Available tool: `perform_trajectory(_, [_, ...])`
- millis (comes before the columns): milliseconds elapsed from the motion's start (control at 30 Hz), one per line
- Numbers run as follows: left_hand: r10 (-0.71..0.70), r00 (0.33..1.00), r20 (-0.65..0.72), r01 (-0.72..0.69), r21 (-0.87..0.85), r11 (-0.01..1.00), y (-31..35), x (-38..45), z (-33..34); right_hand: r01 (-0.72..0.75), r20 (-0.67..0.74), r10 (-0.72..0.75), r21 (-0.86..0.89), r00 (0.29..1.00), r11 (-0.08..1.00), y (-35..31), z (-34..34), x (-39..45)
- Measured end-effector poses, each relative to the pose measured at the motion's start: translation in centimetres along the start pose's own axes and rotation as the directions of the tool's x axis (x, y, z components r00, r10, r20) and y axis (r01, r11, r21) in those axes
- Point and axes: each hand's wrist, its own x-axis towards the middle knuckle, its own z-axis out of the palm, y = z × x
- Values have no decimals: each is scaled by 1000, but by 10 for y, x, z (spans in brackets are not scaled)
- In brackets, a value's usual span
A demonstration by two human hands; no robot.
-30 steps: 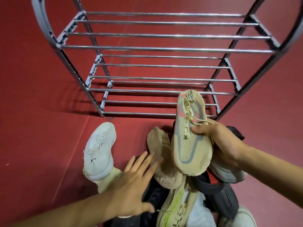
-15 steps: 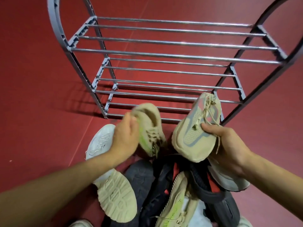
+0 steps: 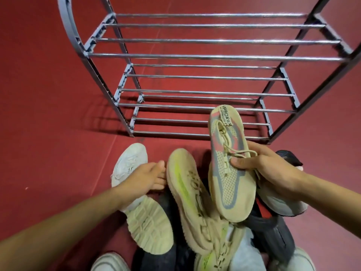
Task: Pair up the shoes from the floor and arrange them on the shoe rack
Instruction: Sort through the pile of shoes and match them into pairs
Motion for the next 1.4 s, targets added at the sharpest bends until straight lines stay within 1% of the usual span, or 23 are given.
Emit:
perform_trajectory(33, [73,996,54,-87,347,934,-9,-4,-5,1,-4,-2,-18,1000,1000,0,0,1])
perform_trajectory(67, [147,979,144,-205,619,758,-19,-9,-8,-1,-5,1,-27,1000,1000,0,0,1])
perform_trajectory(100, [205,938,278,-345,743,573,-30,-14,-12,-5,-5,5,-27,1000,1000,0,-1,2])
perform_trajectory(167, [127,842,524,-538,802,260,-51,-29,-12,-17,-3,17,-16,1000,1000,1,-3,4])
perform_trajectory(233, [63,831,553,-547,832,-93,-77,-40,-1,-24,-9,24,-4,1000,1000,2,-4,5])
perform_trajectory(267, [70,865,496,-478,859,-181,-88,-44,3,-25,-11,25,4,1000,1000,2,-4,5])
perform_trajectory(300, [150,885,441,-412,891,-189,-97,-47,7,-27,-12,27,14,1000,1000,1,-4,6])
perform_trajectory(367, [174,872,458,-442,888,-124,-105,-49,5,-26,-6,26,21,1000,999,0,-4,5])
perform_trajectory(467, [231,803,550,-543,834,-98,-92,-64,-10,-19,9,19,6,1000,1000,-1,-6,5])
perform_trajectory(533, [343,761,551,-593,805,23,-74,-78,-22,-21,3,21,9,1000,1000,-1,-8,4])
perform_trajectory(567, [407,770,492,-605,766,218,-65,-84,-31,-23,1,23,10,1000,1000,-2,-9,4])
perform_trajectory(600, [433,812,390,-573,672,468,-49,-89,-39,-25,3,25,8,1000,1000,-2,-11,5])
perform_trajectory(633, [458,852,254,-518,544,660,-32,-91,-45,-29,2,29,12,1000,1000,-1,-12,5])
perform_trajectory(700, [426,904,-26,-423,79,903,-4,-91,-49,-34,-8,34,21,999,999,-2,-13,7])
perform_trajectory(733, [315,942,-116,-333,-213,918,11,-88,-45,-36,-11,36,26,999,999,-2,-13,8])
perform_trajectory(767, [214,964,-158,-263,-433,862,24,-83,-40,-34,-12,34,28,999,999,-2,-11,7])
perform_trajectory(800, [141,977,-162,-209,-562,800,32,-76,-38,-30,-9,30,26,999,999,-2,-10,8])
perform_trajectory(867, [98,992,-77,-124,-668,734,37,-56,-36,-27,6,27,-2,1000,1000,-2,-9,10])
perform_trajectory(933, [60,998,-11,-54,-617,785,28,-31,-36,-23,20,24,-73,999,997,-1,-7,11])
perform_trajectory(1033, [-104,993,51,116,-394,912,3,-5,-24,12,27,-7,-184,1000,983,0,-2,9])
perform_trajectory(1133, [-273,958,90,288,-304,908,-14,-3,5,8,22,-2,-275,1000,961,3,2,13])
perform_trajectory(1233, [-331,944,0,304,-394,867,-17,-7,25,-49,17,58,-322,998,945,8,3,23])
perform_trajectory(1400, [-282,958,-49,252,-325,912,-3,-21,43,-110,10,124,-394,992,913,6,10,43])
